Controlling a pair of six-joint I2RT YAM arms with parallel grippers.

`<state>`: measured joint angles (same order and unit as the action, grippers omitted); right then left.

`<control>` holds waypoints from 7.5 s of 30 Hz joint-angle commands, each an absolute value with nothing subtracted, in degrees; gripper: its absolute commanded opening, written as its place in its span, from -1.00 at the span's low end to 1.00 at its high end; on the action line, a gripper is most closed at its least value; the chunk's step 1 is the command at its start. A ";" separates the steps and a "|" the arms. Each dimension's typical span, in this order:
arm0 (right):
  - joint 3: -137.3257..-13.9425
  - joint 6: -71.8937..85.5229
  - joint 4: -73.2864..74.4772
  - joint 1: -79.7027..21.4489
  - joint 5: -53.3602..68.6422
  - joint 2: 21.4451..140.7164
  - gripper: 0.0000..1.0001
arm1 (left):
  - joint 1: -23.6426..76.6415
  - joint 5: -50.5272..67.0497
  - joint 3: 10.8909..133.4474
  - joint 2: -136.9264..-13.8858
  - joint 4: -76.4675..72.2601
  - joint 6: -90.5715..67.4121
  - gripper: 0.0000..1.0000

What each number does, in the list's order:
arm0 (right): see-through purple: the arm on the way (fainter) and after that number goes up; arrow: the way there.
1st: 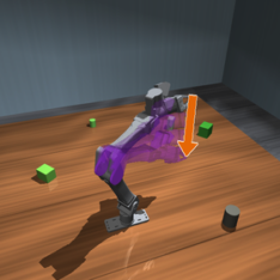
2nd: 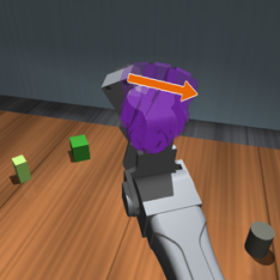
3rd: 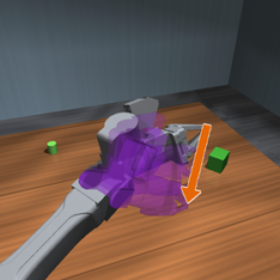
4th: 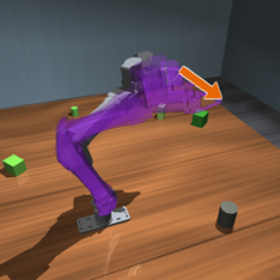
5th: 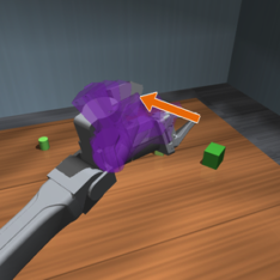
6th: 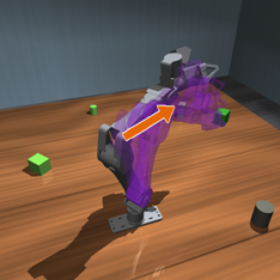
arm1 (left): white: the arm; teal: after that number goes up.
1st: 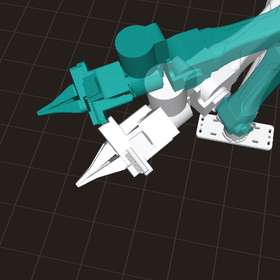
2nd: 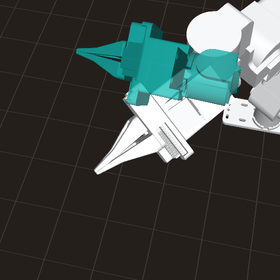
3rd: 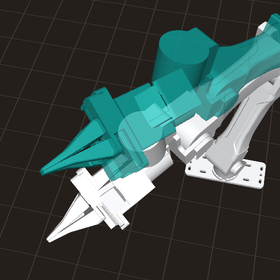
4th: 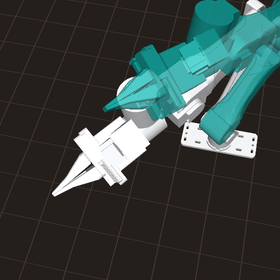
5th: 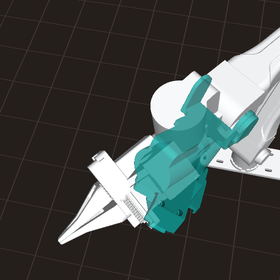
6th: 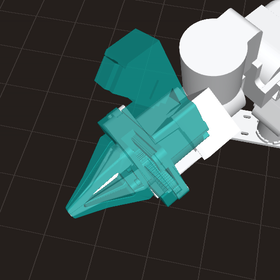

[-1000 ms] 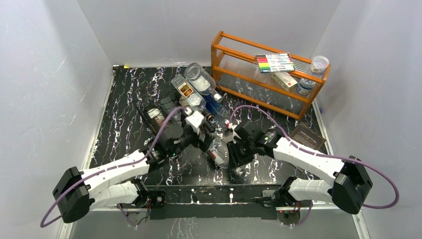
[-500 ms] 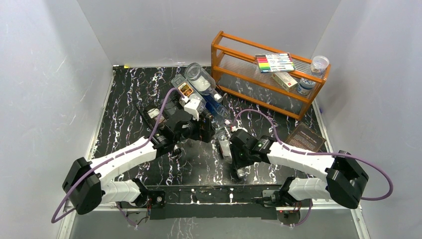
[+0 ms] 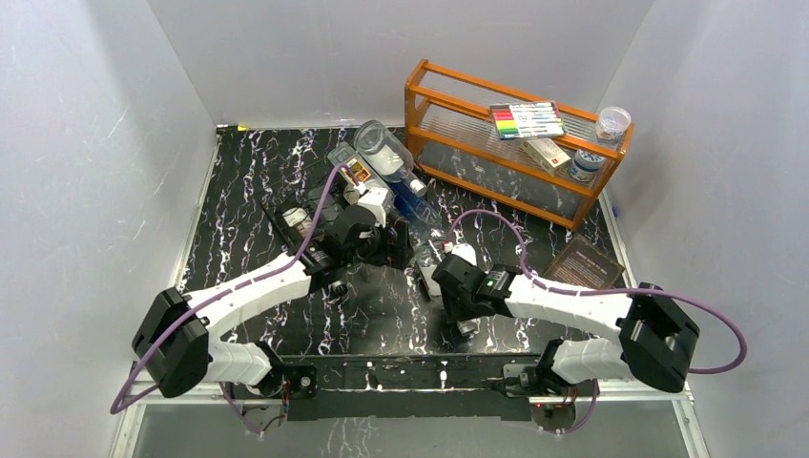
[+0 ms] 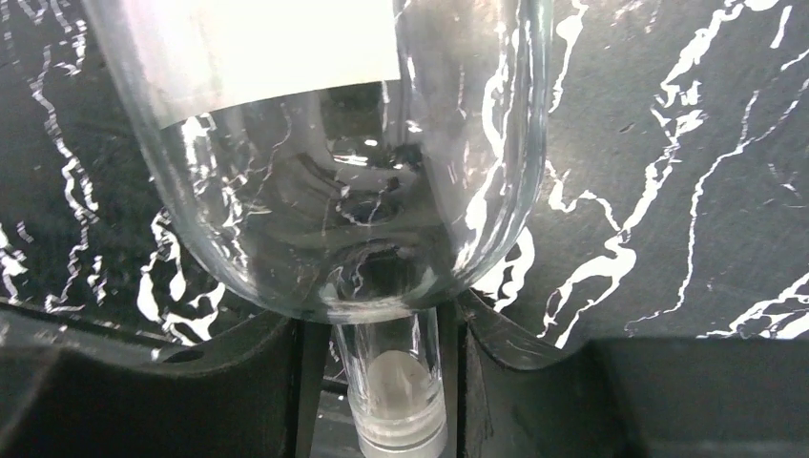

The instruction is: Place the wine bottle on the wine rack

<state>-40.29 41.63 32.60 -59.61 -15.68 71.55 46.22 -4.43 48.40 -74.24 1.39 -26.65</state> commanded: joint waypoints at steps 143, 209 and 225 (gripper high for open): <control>-24.18 33.38 10.21 -64.78 -15.25 54.78 -0.64 | 41.13 18.97 58.98 -97.50 -13.56 -24.42 0.39; -27.25 35.83 1.07 -64.74 -35.69 64.51 0.41 | 48.34 14.43 48.75 -90.96 -8.01 -23.43 -0.28; -27.27 30.50 -7.01 -64.60 -38.04 72.47 0.25 | 48.34 17.84 49.74 -92.32 -8.79 -23.58 -0.31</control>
<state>-27.64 31.29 6.94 -66.13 -28.40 71.13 45.08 5.15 51.35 -91.94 -16.86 -22.04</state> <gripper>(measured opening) 0.722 0.348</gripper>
